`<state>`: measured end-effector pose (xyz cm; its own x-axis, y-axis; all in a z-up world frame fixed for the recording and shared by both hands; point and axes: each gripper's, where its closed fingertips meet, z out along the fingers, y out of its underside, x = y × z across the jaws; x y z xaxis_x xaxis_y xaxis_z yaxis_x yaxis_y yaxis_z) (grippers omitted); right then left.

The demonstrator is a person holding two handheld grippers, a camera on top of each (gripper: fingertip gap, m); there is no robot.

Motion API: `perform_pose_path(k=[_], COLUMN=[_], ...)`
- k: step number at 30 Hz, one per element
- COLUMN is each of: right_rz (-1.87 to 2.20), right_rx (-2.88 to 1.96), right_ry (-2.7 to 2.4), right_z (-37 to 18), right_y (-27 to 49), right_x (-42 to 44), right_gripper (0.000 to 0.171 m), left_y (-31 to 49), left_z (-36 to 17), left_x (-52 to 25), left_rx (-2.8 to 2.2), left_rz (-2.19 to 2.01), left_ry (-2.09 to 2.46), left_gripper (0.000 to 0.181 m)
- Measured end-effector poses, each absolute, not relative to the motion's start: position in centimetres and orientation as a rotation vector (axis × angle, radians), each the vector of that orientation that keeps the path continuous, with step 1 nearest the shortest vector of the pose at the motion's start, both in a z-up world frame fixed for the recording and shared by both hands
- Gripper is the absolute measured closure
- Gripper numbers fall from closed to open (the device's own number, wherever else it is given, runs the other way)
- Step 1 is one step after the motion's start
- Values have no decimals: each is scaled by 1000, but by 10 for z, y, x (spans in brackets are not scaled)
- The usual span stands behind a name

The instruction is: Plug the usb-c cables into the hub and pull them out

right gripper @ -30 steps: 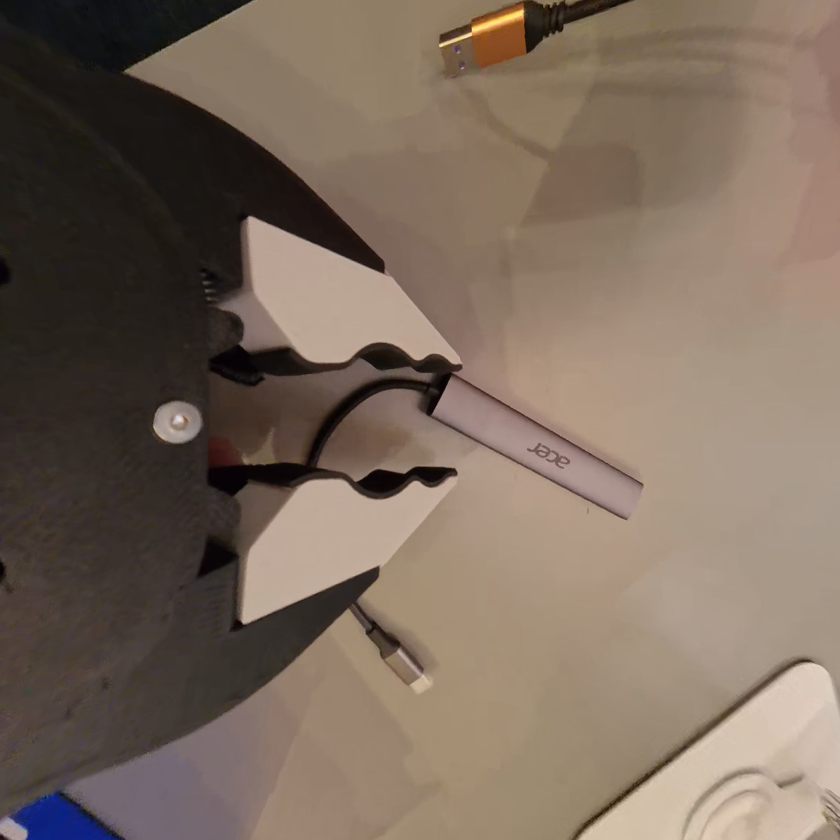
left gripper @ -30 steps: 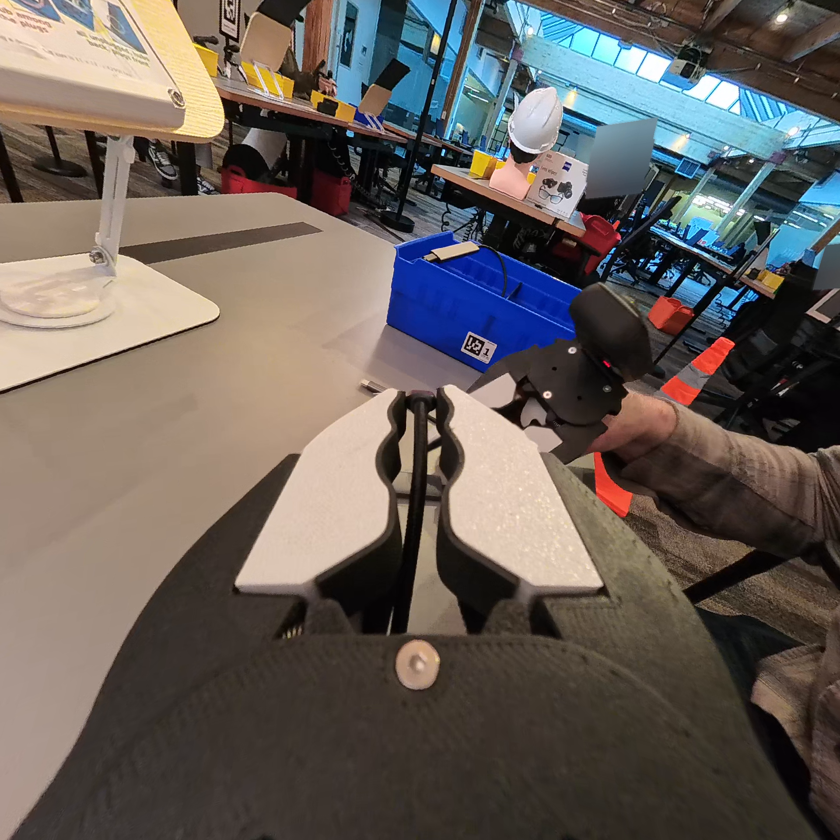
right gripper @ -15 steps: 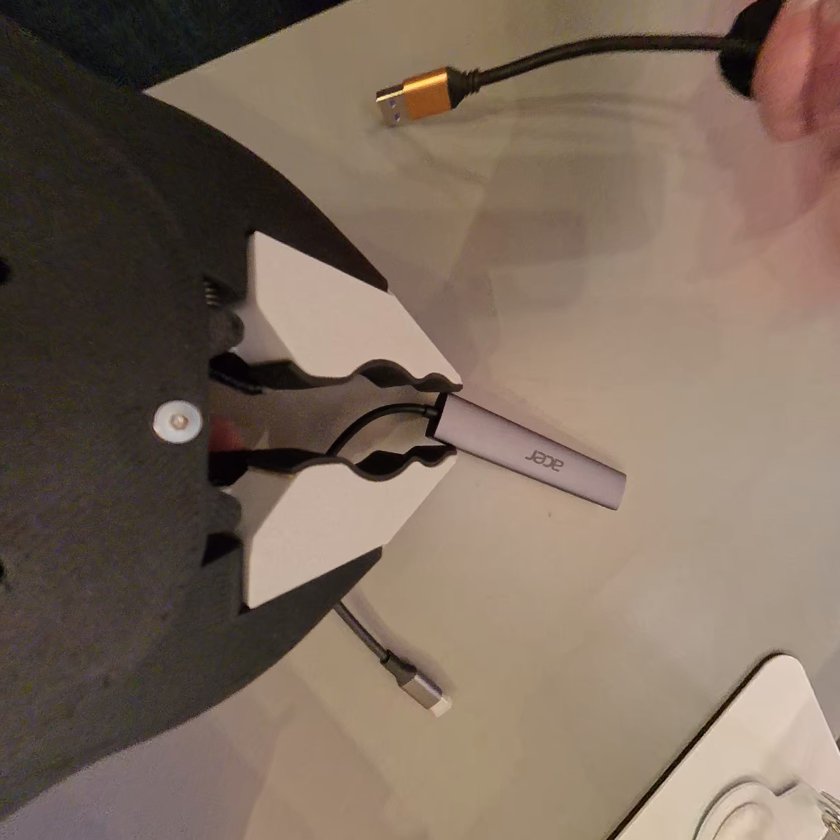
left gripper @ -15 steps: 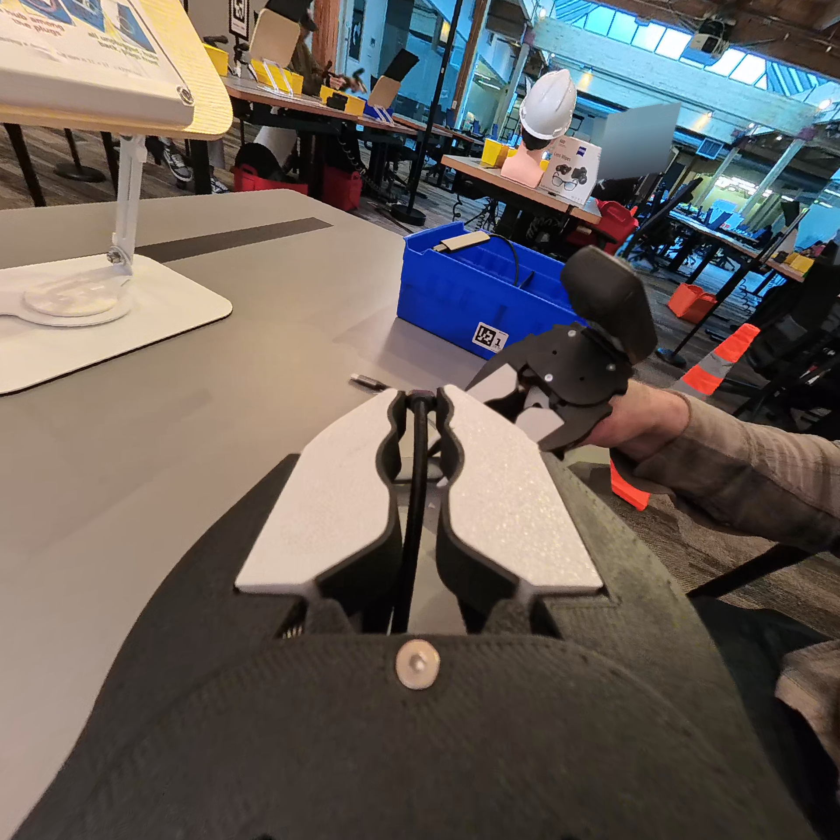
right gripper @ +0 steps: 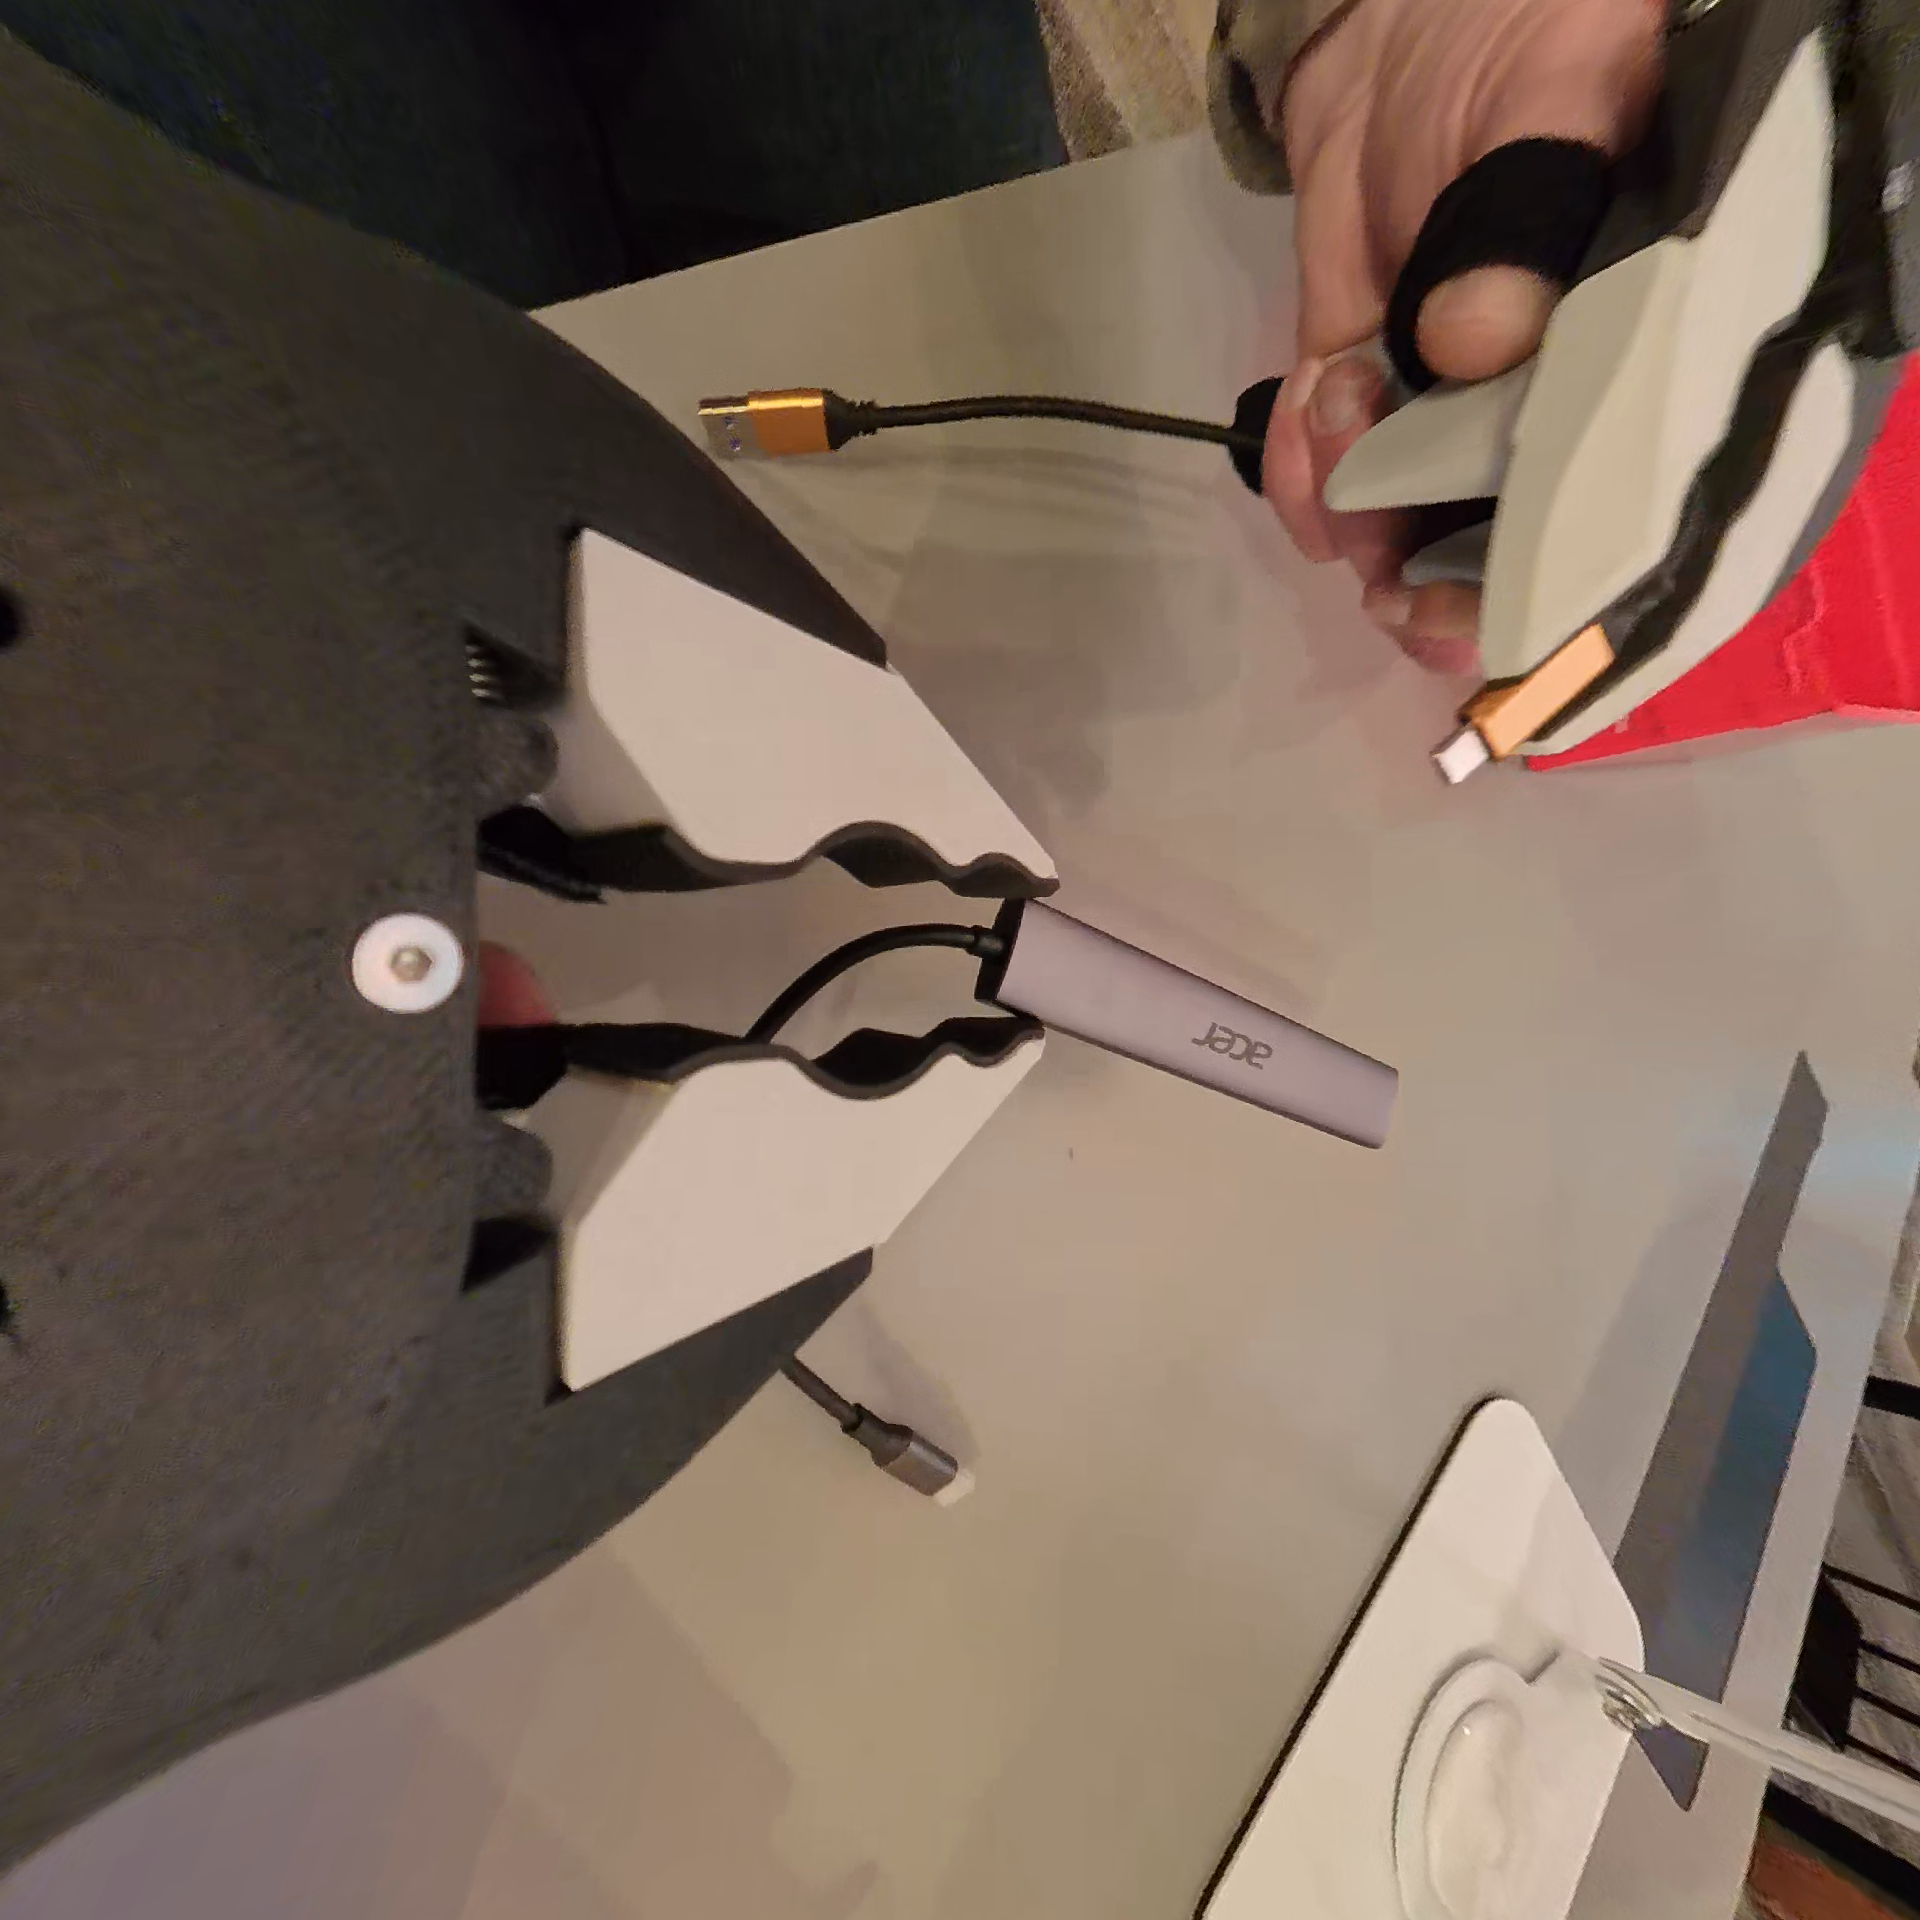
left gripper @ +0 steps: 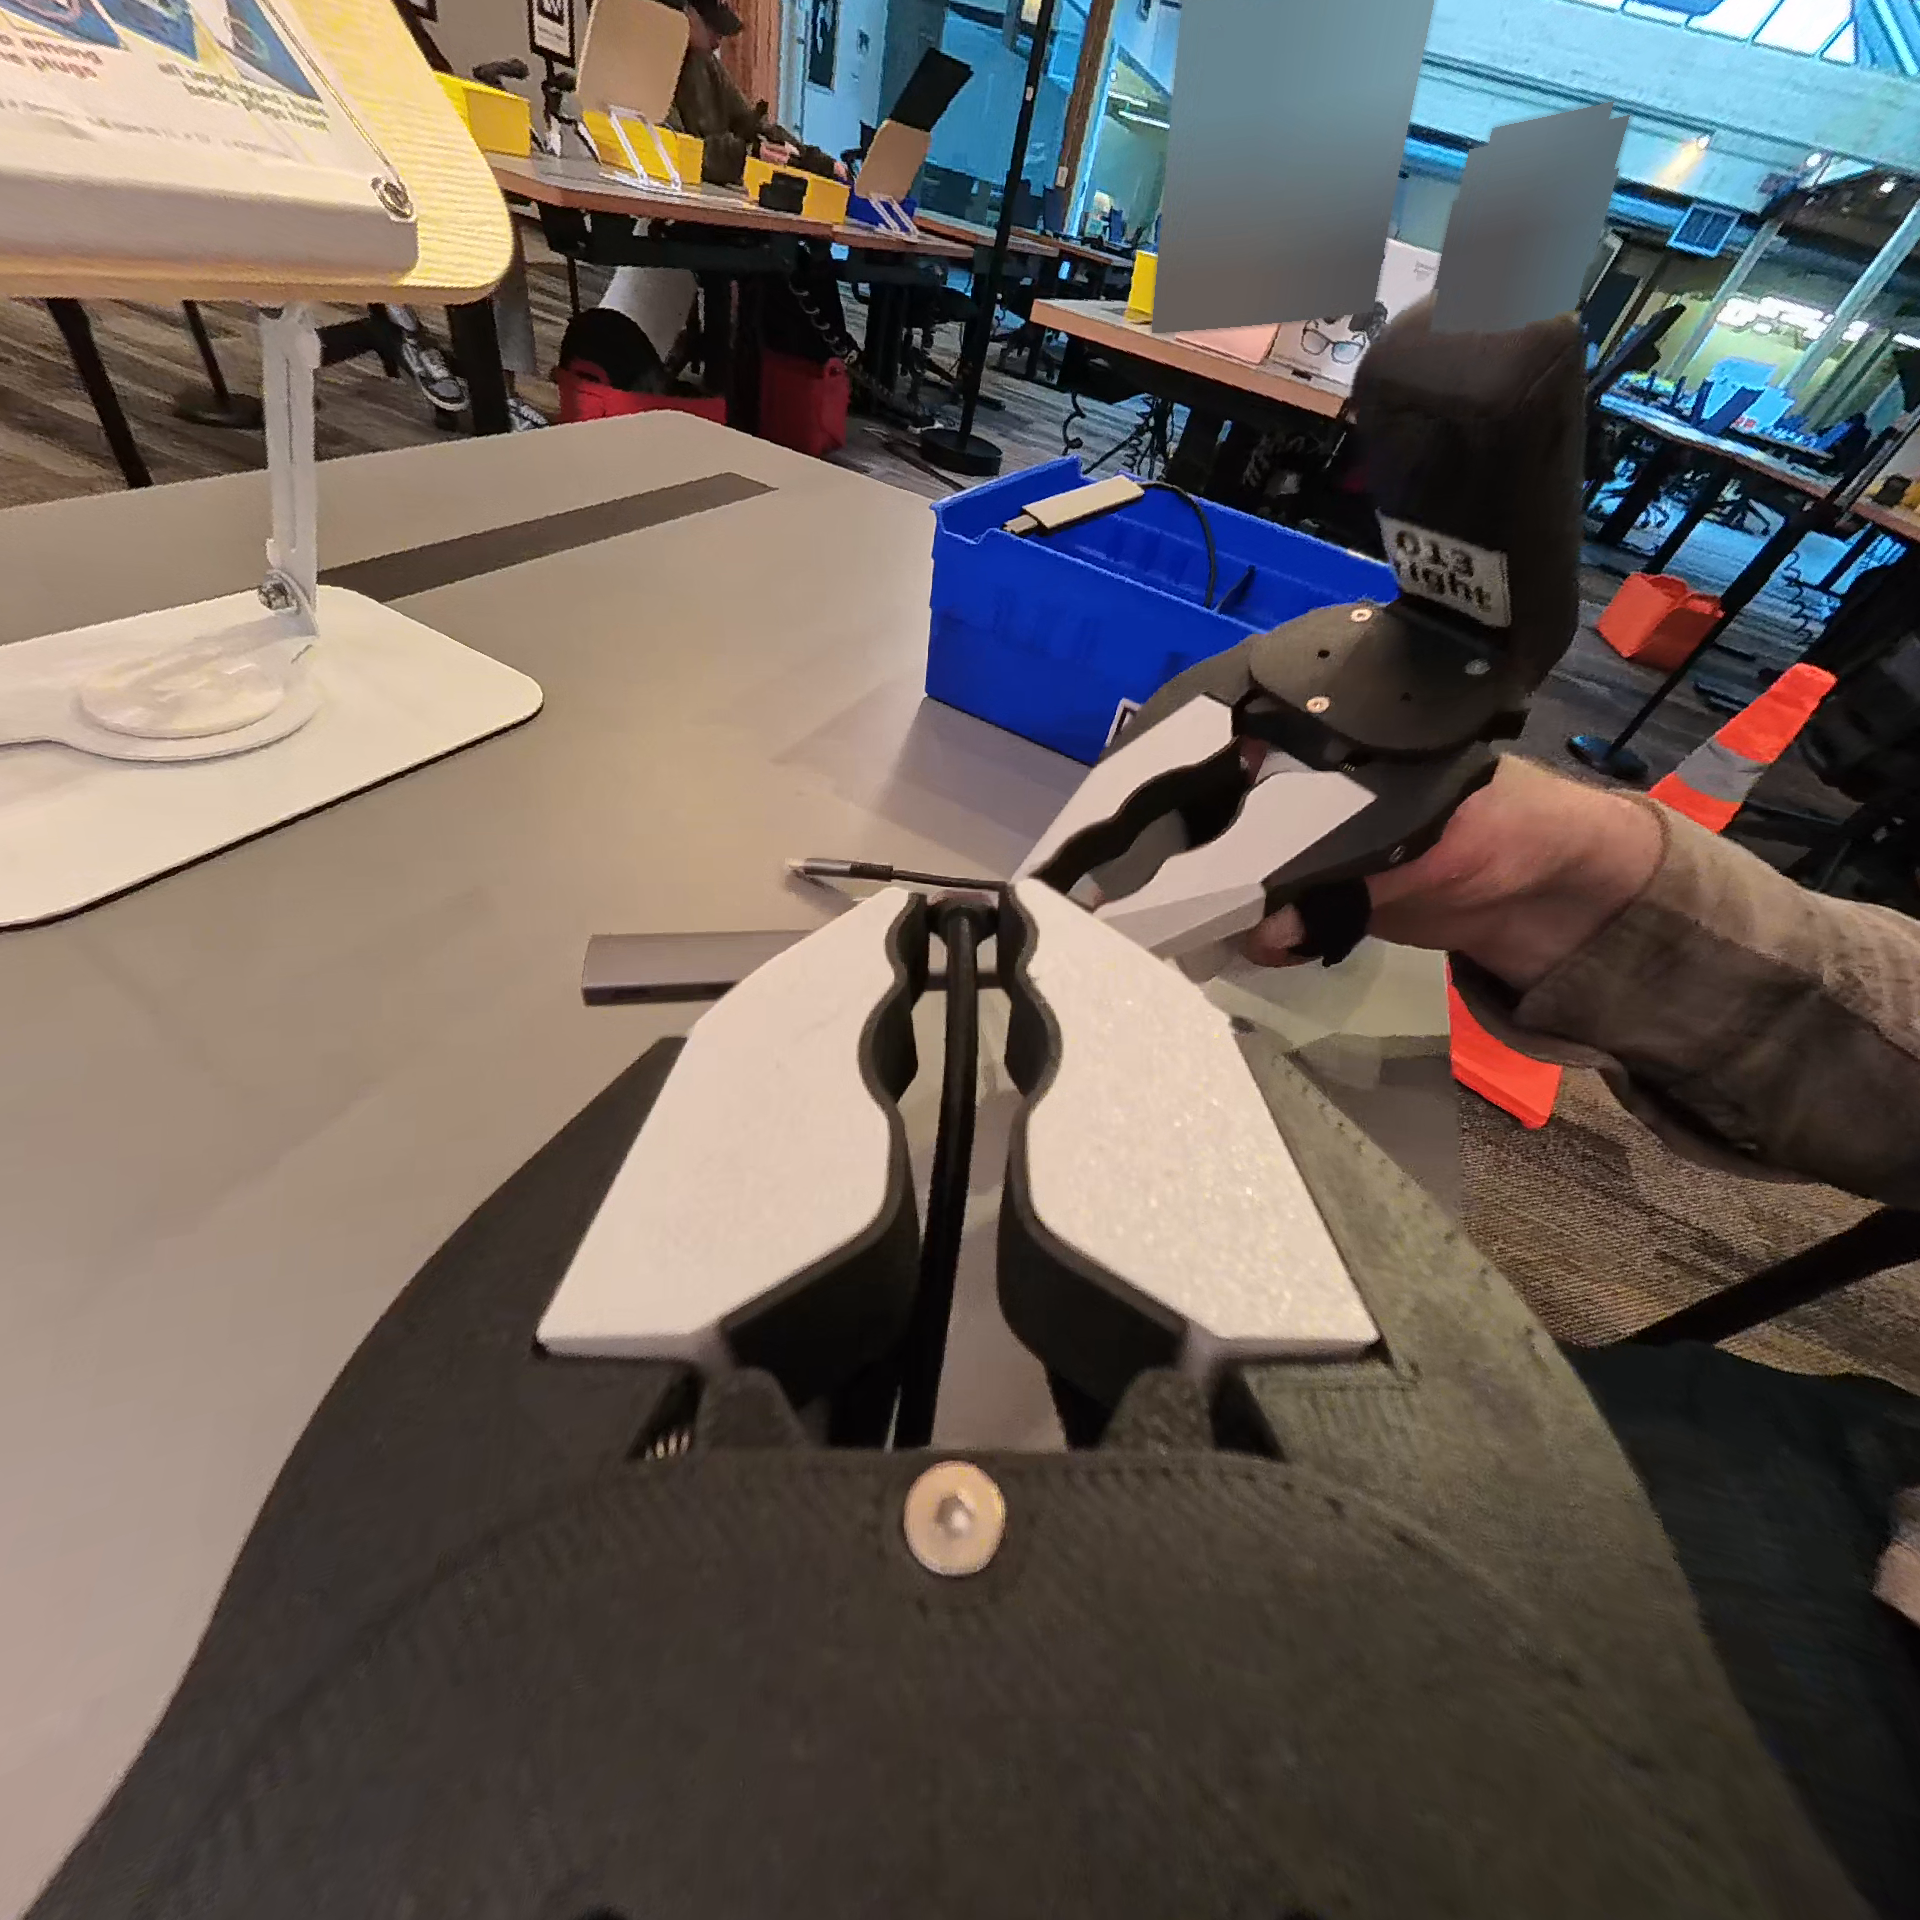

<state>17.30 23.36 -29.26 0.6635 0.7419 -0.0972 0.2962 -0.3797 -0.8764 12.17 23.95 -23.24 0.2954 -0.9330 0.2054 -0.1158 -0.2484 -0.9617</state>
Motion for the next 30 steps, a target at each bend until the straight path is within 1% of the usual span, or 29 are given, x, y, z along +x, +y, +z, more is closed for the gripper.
perform_pose_path(k=[8,30], right_rz=[727,857], right_rx=[-1928,-1866], right_ry=[-747,-680], right_z=[-277,-249], right_y=[238,241], right_x=[170,164], right_gripper=[151,151], left_y=[241,253], left_z=[-237,-226], left_x=[127,137], left_rx=[-1590,-1464], left_rz=[-1002,-803], left_ry=[997,978], left_gripper=[169,169])
